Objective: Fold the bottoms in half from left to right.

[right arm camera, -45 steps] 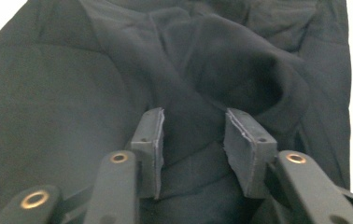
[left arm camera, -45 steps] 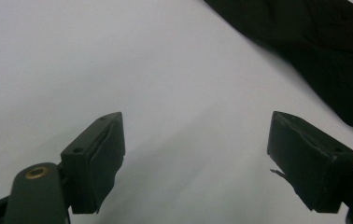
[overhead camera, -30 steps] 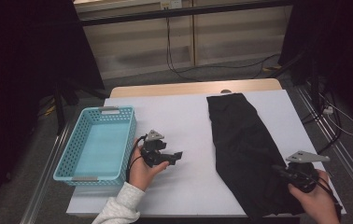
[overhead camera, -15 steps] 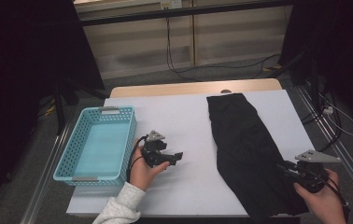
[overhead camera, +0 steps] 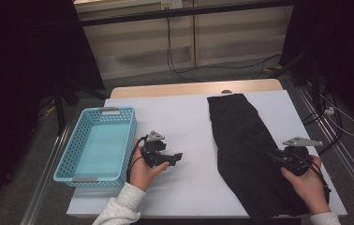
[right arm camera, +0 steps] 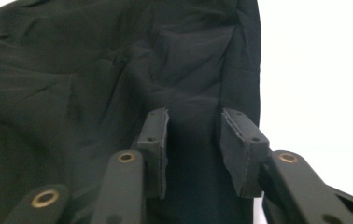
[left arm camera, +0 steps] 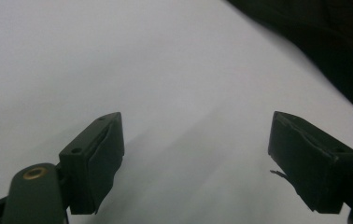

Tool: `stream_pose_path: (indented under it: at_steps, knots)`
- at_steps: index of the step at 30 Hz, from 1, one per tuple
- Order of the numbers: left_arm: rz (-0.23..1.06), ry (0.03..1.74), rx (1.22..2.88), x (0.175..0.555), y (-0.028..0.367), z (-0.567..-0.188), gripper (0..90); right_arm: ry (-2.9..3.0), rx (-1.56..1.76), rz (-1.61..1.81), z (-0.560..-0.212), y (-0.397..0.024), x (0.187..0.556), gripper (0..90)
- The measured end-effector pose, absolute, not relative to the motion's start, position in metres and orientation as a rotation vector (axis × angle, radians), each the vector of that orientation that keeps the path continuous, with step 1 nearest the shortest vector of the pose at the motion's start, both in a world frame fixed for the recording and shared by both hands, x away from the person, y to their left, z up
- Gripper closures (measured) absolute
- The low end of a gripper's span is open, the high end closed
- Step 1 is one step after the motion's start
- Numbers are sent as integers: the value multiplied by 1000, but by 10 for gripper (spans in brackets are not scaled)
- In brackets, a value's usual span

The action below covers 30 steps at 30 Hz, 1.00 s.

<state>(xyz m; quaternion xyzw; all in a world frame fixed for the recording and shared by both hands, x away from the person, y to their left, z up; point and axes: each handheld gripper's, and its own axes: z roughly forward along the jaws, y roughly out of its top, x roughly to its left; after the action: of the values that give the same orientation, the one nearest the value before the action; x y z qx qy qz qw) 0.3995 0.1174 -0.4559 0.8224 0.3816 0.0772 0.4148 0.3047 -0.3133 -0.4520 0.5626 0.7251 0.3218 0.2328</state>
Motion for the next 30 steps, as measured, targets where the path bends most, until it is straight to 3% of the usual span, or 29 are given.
stream_pose_path:
  at_steps: [5, 13, 20, 30]
  knots:
    - [202, 960, 2062, 400, 120, -454, 181, 2019, 1580, 908, -457, -315, 313, 896]
    - [212, 959, 2059, 400, 123, -453, 181, 1955, 1548, 885, -444, -331, 307, 900]
    - [210, 962, 2059, 399, 121, -453, 181, 1941, 1562, 834, -453, -339, 307, 899]
    - [205, 961, 2060, 399, 122, -452, 176, 1917, 1531, 858, -444, -327, 318, 573]
